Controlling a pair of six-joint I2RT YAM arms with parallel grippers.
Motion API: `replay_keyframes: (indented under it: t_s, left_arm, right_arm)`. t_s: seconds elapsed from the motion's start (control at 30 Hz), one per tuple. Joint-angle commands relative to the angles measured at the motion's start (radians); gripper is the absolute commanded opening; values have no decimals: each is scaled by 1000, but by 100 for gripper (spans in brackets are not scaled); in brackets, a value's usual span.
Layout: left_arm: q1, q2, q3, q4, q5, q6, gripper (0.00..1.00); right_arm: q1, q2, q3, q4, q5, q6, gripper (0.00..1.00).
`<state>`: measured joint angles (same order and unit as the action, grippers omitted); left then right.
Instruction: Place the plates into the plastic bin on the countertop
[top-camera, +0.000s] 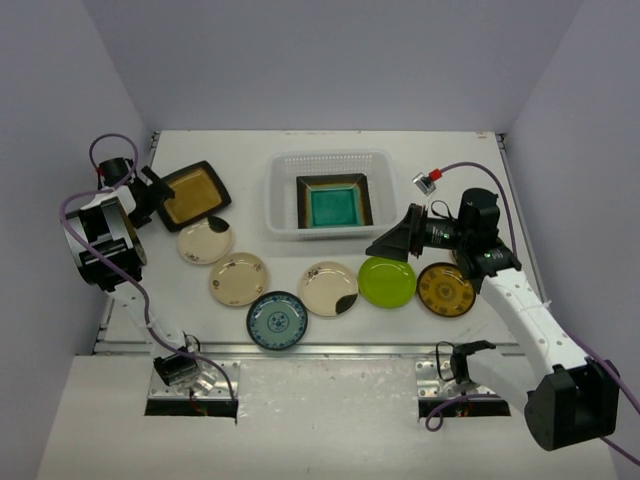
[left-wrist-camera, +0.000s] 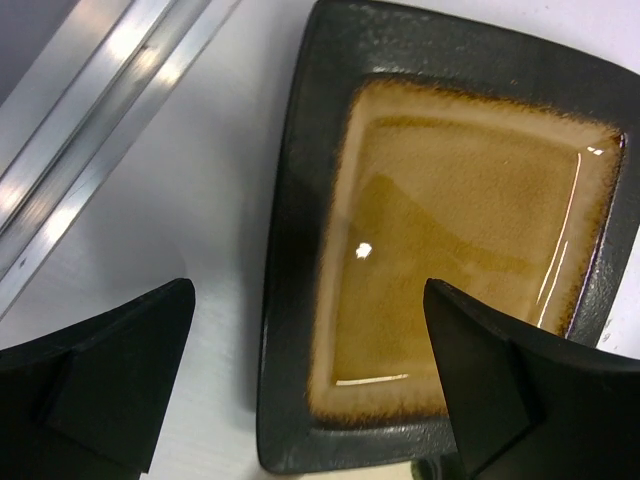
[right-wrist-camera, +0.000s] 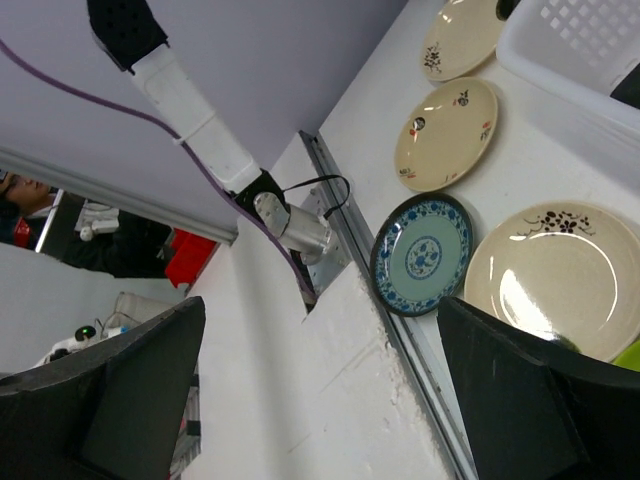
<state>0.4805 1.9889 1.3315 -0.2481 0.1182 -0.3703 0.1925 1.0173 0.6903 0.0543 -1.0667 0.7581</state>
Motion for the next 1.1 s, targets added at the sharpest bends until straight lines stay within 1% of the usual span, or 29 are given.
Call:
replay_keyframes:
  t_s: [0.0, 0.03, 0.07, 0.1, 0.13, 0.27, 0.33, 0.4, 0.5, 0.6, 0.67, 0.7, 0.83, 0.9, 0.97, 1.07]
  left_arm:
    - [2, 72, 76, 44, 96, 53, 92]
    - [6, 86, 83, 46, 101, 56, 89]
    - [6, 87, 83, 46, 116, 59, 89]
    - [19, 112, 93, 46, 124, 59, 81]
    - [22, 122, 96, 51, 138, 63, 80]
    - [23, 149, 100, 71, 183, 87, 67]
    - [23, 166, 106, 74, 210, 82, 55]
    - [23, 178, 109, 75, 226, 75, 39]
    - [24, 182, 113, 79, 237, 77, 25]
    - [24, 185, 121, 84, 248, 79, 15]
    - [24, 189, 129, 88, 248, 71, 3]
    - [26, 191, 131, 94, 256, 63, 0]
    - [29, 179, 141, 142, 320, -9, 0]
    - [29, 151, 141, 204, 376, -47, 0]
    - [30, 132, 146, 262, 419, -141, 0]
    - [36, 122, 157, 393, 547, -278, 0]
  right_arm:
    - [1, -22, 42, 65, -35, 13, 99]
    - [1, -23, 44, 65, -33, 13, 99]
    - [1, -25, 48, 65, -33, 13, 99]
    - [1, -22, 52, 65, -36, 13, 99]
    - [1, -20, 53, 65, -39, 15, 99]
    - [1, -21, 49, 102, -42, 46, 99]
    - [1, -24, 50, 120, -52, 68, 99]
    - [1, -38, 55, 122, -52, 75, 99]
    - [1, -51, 63, 115, -44, 71, 99]
    - [1, -62, 68, 105, -24, 70, 99]
    - [1, -63, 74, 100, -20, 71, 99]
    - [1, -62, 78, 93, -18, 68, 99]
    - [1, -58, 89, 60, -12, 52, 99]
    - [0, -53, 99, 37, -11, 36, 99]
    - [1, -49, 104, 21, -11, 29, 99]
    - [0, -43, 107, 11, -5, 26, 99]
